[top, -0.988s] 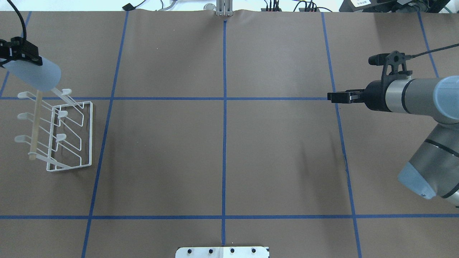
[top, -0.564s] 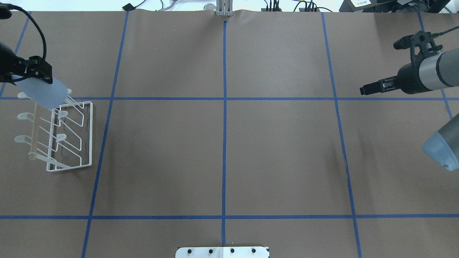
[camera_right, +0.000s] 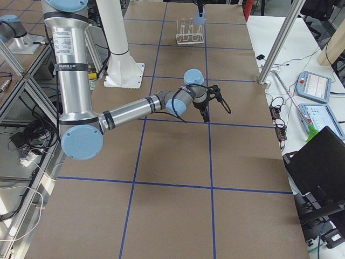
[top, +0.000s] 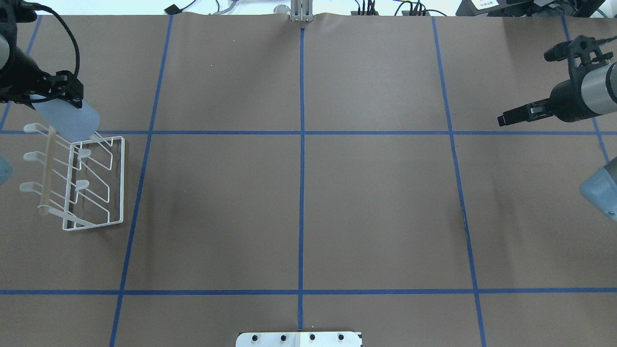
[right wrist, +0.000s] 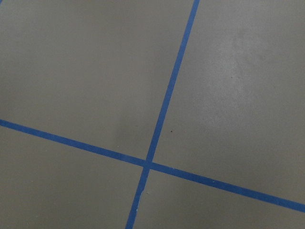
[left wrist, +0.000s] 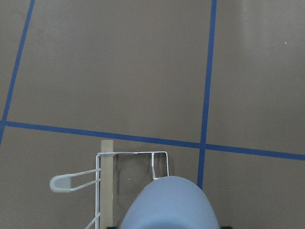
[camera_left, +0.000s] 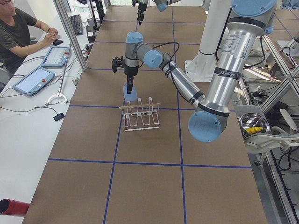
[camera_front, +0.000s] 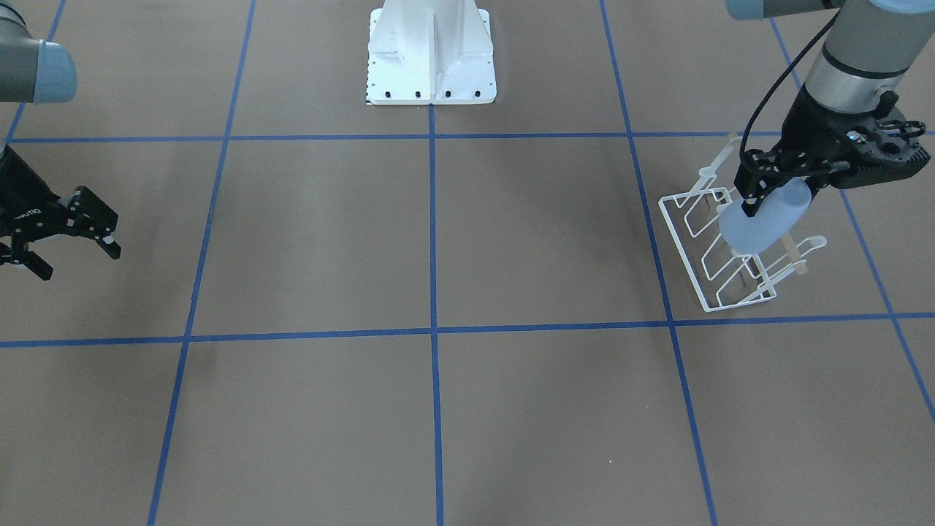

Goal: Hang cup on cup holder
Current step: 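Lower the cup onto the rack's top hook with the left gripper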

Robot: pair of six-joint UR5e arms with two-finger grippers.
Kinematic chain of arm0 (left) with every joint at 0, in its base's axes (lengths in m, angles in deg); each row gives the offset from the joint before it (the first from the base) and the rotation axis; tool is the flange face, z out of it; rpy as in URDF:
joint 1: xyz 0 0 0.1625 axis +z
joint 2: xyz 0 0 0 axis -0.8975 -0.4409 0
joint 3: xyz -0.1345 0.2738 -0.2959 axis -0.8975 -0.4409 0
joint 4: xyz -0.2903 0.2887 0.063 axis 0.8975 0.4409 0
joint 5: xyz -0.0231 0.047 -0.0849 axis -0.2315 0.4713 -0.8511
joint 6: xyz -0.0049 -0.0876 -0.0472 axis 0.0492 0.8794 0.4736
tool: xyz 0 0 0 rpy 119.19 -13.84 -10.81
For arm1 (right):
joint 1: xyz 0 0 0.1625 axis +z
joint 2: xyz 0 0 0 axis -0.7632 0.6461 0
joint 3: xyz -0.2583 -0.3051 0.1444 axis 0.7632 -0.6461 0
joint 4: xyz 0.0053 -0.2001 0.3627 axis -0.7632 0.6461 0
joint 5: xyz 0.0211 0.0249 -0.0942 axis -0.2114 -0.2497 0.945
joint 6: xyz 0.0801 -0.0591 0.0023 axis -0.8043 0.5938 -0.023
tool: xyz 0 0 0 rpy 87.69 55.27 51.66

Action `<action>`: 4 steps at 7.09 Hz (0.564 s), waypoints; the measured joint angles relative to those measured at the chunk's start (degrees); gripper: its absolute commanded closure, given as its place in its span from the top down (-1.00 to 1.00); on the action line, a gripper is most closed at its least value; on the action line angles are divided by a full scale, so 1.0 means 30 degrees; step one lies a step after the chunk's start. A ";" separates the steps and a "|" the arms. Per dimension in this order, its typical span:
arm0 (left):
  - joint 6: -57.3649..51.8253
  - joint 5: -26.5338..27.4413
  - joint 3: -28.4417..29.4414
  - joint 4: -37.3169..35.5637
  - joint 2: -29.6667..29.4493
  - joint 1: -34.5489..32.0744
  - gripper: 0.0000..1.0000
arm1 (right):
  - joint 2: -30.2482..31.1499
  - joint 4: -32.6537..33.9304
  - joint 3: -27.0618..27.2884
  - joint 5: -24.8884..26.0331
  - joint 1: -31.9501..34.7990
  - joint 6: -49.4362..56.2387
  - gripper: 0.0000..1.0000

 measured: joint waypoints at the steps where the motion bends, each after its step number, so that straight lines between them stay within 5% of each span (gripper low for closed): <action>1: -0.0052 0.0014 0.0482 0.0051 -0.0274 0.0000 -1.00 | -0.0006 0.0005 -0.0054 0.0038 -0.0003 -0.0008 1.00; 4: -0.0075 -0.0005 0.1409 0.0628 -0.0569 -0.0001 -1.00 | -0.0061 -0.0032 -0.0354 0.0246 -0.0025 -0.0018 1.00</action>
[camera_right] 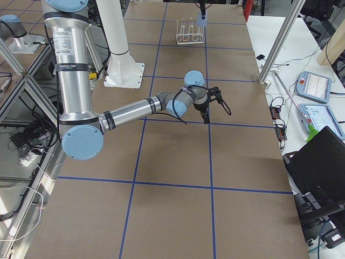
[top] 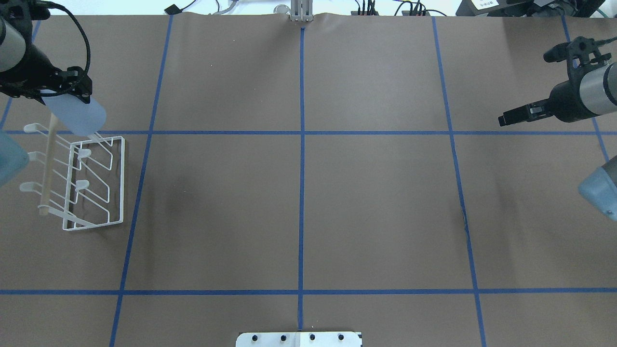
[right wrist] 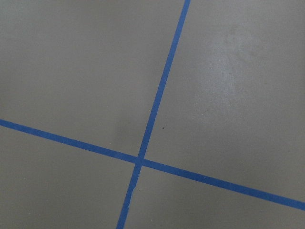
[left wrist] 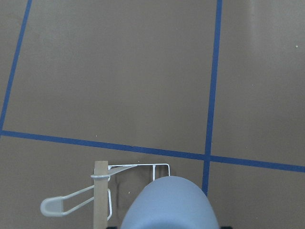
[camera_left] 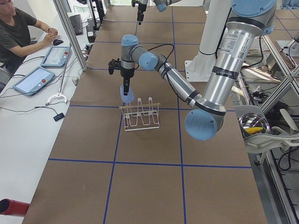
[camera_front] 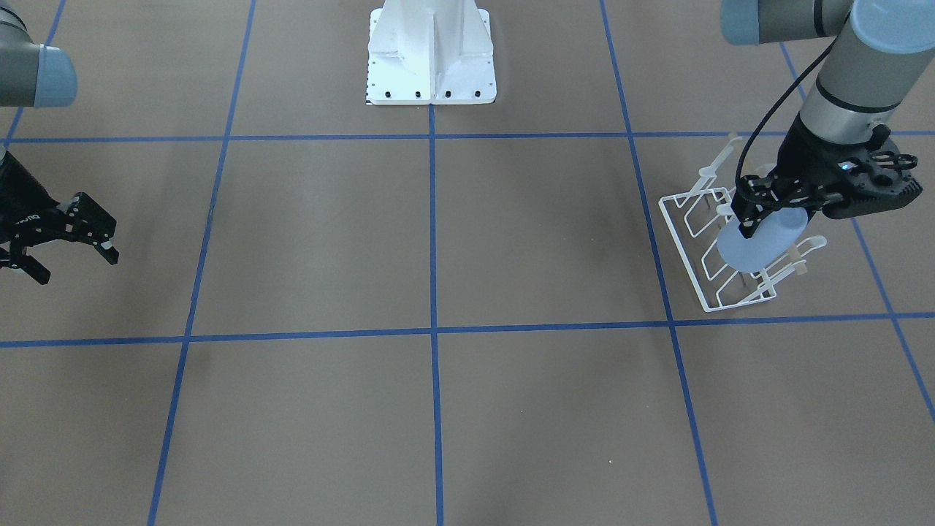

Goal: Hang cup on cup holder
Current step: 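Lower the cup onto the rack's top hook with the left gripper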

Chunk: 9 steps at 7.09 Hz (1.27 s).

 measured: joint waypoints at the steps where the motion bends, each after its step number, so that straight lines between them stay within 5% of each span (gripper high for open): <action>1: -0.0079 0.0004 0.0185 0.0073 -0.0036 0.0003 -1.00 | 0.0023 -0.0042 -0.0077 0.0060 -0.0008 -0.0006 1.00; 9: -0.0748 -0.0032 0.1234 0.1029 0.0152 0.0476 -1.00 | -0.0087 -0.0136 -0.0523 0.0117 -0.0017 0.0006 1.00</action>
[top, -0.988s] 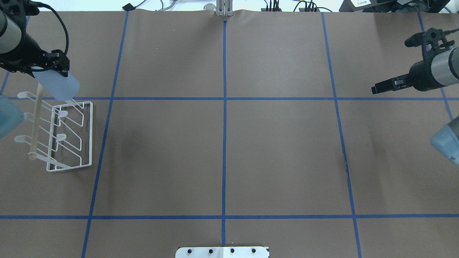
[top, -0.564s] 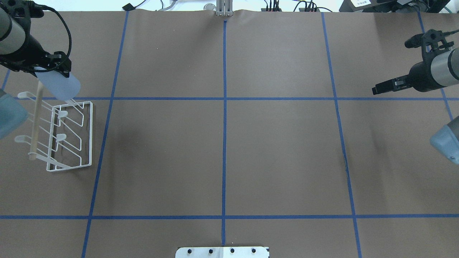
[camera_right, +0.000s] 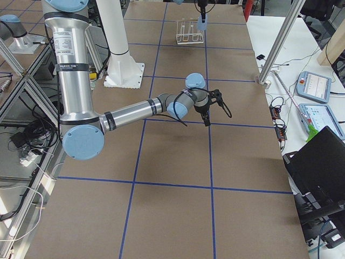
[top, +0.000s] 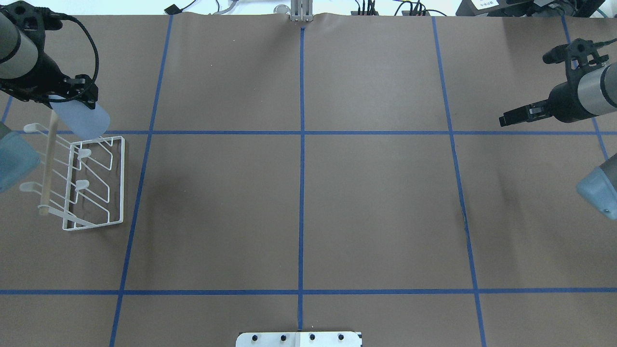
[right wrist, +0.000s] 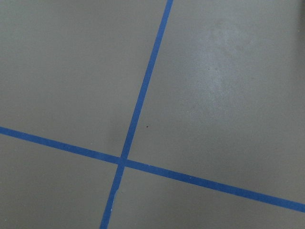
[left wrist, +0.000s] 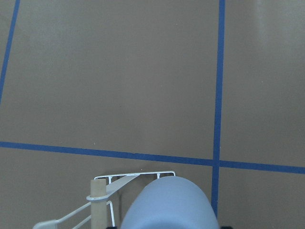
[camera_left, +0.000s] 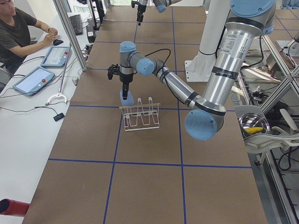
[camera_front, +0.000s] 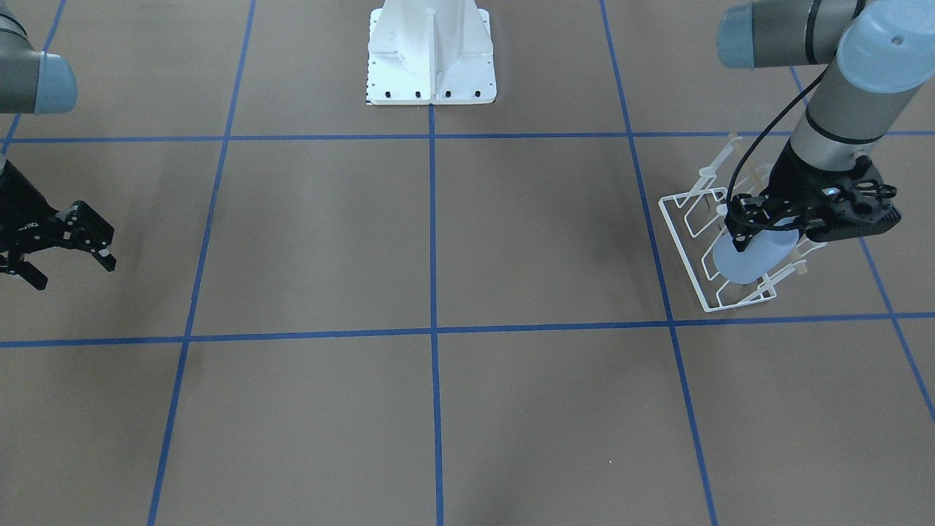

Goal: Hang cup on cup holder
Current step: 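Lower the cup onto the rack's top hook with the left gripper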

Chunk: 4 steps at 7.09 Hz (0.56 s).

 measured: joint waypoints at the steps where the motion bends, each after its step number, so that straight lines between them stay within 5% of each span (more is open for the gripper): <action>1: -0.0011 -0.0001 0.0104 0.0008 0.0018 0.0131 -1.00 | -0.0020 0.0000 -0.0082 -0.0008 -0.0001 0.0007 1.00; 2: -0.0046 -0.0001 0.0266 0.0021 0.0033 0.0193 -0.88 | -0.0035 0.0000 -0.0150 -0.0013 0.0000 0.0008 1.00; 4: -0.0143 -0.0001 0.0460 0.0041 0.0054 0.0239 -0.02 | -0.0055 -0.0001 -0.0183 -0.0016 -0.0009 -0.0015 1.00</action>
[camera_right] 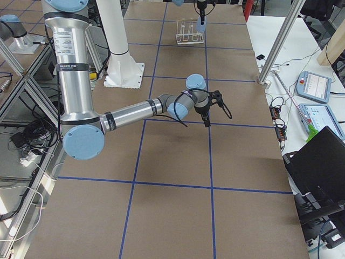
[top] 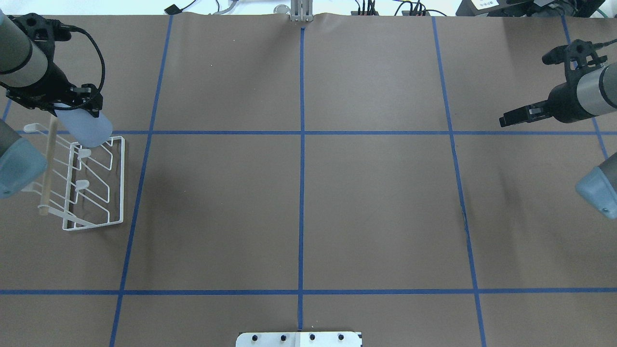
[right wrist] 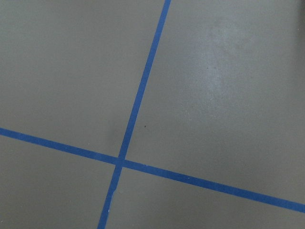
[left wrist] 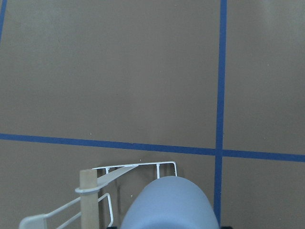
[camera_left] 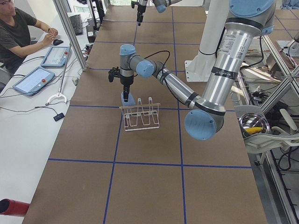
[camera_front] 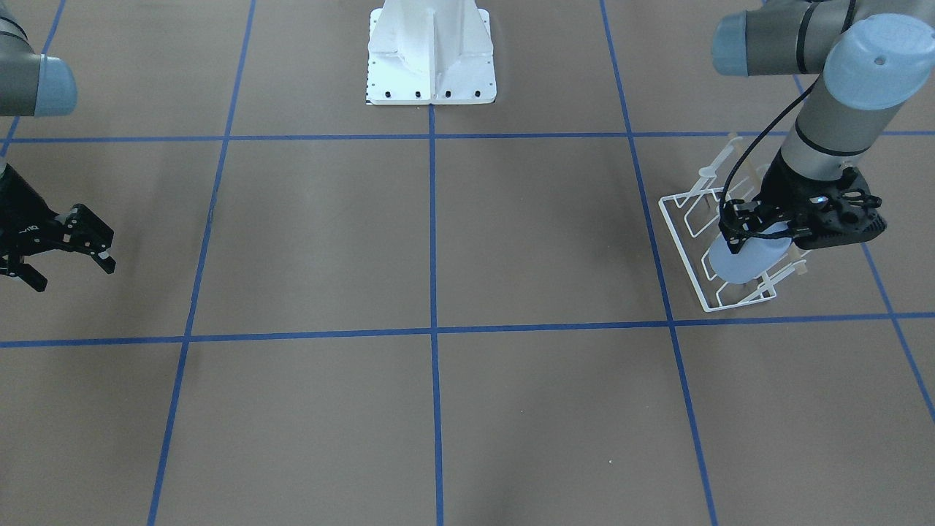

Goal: Hang cup on cup holder
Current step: 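Lower the cup onto the rack's top hook with the left gripper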

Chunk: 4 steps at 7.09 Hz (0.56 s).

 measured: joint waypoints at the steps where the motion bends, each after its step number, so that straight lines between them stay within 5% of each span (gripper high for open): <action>1: 0.0011 0.0000 0.0012 -0.0011 0.0005 0.0080 0.72 | -0.0023 0.0000 -0.0003 0.0000 -0.0005 -0.0028 1.00; 2: 0.0038 -0.0022 -0.0014 -0.0036 0.0005 0.0183 0.97 | -0.0031 0.0001 0.0016 -0.0007 -0.0001 -0.0063 1.00; 4: 0.0011 -0.0156 -0.0324 -0.0099 0.0037 0.0192 0.97 | -0.0044 0.0029 0.0106 -0.0013 0.0072 -0.0108 1.00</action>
